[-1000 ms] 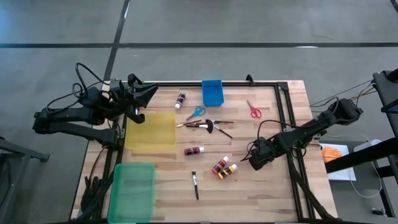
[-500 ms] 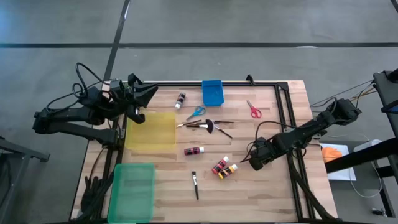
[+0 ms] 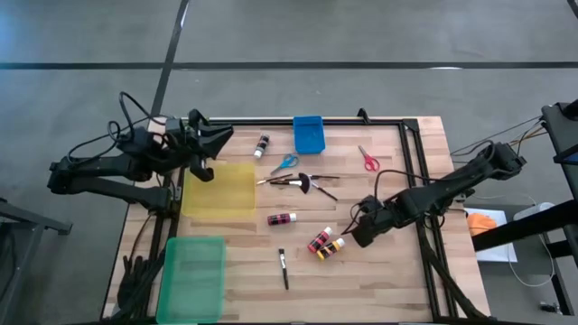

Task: Pick & Place Paint Supplies
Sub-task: Put the green scissors into the yellow bin, then put the red scissors into the yellow bin

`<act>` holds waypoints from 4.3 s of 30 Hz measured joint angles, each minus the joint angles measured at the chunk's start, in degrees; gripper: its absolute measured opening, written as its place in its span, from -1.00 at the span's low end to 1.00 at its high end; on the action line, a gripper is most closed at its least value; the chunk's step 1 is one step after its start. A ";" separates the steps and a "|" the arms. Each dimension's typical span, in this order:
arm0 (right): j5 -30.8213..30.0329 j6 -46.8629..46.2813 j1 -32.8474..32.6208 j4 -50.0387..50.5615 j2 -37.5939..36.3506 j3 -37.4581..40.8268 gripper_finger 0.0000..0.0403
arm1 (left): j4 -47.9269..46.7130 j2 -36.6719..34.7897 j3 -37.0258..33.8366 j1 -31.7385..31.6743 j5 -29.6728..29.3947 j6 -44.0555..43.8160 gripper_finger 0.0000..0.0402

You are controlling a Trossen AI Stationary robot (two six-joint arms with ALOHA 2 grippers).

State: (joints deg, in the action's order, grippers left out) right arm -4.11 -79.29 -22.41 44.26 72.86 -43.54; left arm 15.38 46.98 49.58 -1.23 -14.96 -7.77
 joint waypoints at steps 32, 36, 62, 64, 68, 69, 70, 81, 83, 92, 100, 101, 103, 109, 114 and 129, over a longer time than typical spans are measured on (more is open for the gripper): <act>17.74 47.44 27.79 -14.91 26.96 -38.21 -0.95 | -51.02 -7.93 0.00 7.84 4.08 -28.35 -0.70; 21.09 50.59 28.32 -14.87 35.16 -46.63 -0.95 | -59.18 -10.22 0.00 9.43 5.57 -34.68 -0.70; 31.09 57.17 28.76 -8.34 70.60 -91.08 -0.95 | -74.12 -11.96 0.00 11.69 15.06 -43.28 -0.70; 31.18 57.49 28.77 -8.07 71.24 -91.06 -0.95 | -74.12 -11.97 -0.02 11.69 15.06 -43.28 -0.70; 31.78 59.12 28.78 -8.49 71.26 -91.13 -0.95 | -74.08 -11.96 -0.09 11.69 15.05 -43.25 -0.70; 31.71 59.96 28.76 -8.77 71.17 -91.13 -0.95 | -74.08 -11.96 -0.09 11.69 15.04 -43.25 -0.70; 31.50 60.68 28.76 -8.78 70.88 -91.13 -0.94 | -74.08 -11.96 -0.09 11.69 15.04 -43.23 -0.70; 27.92 63.40 29.60 -8.82 70.24 -91.15 -0.32 | -73.93 -11.96 -0.09 11.69 15.04 -43.08 -0.70; 27.92 63.23 30.10 -7.91 69.84 -91.15 -0.24 | -73.93 -11.96 -0.09 11.69 15.03 -43.08 -0.70; 10.64 66.04 32.70 25.16 60.25 -90.93 -0.20 | -73.91 -11.85 -0.11 11.69 11.05 -41.66 -0.70; 2.38 62.98 32.16 36.96 51.34 -80.00 -0.20 | -71.30 -11.28 -0.11 11.67 6.36 -40.02 -0.70; 1.80 61.95 32.40 36.51 49.71 -76.88 -0.20 | -70.95 -11.12 -0.11 11.65 6.36 -40.02 -0.70; -0.17 59.51 32.88 34.79 46.60 -69.55 -0.20 | -70.27 -10.60 -0.11 11.65 6.36 -40.02 -0.70; -0.60 49.69 35.84 24.29 33.95 -45.64 -0.20 | -69.42 -8.40 -0.13 11.65 6.36 -40.04 -0.70; -1.08 43.05 39.46 20.75 26.16 -30.95 -0.20 | -67.14 -6.80 -0.13 11.65 6.38 -40.04 -0.70; 0.87 49.13 54.58 10.54 17.34 -11.19 -0.20 | -60.11 -5.09 -0.09 11.65 6.38 -40.25 -0.70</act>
State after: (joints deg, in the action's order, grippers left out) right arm -3.24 -30.16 32.18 54.80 90.20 -54.73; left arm -44.73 41.89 49.50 10.41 -8.58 -48.02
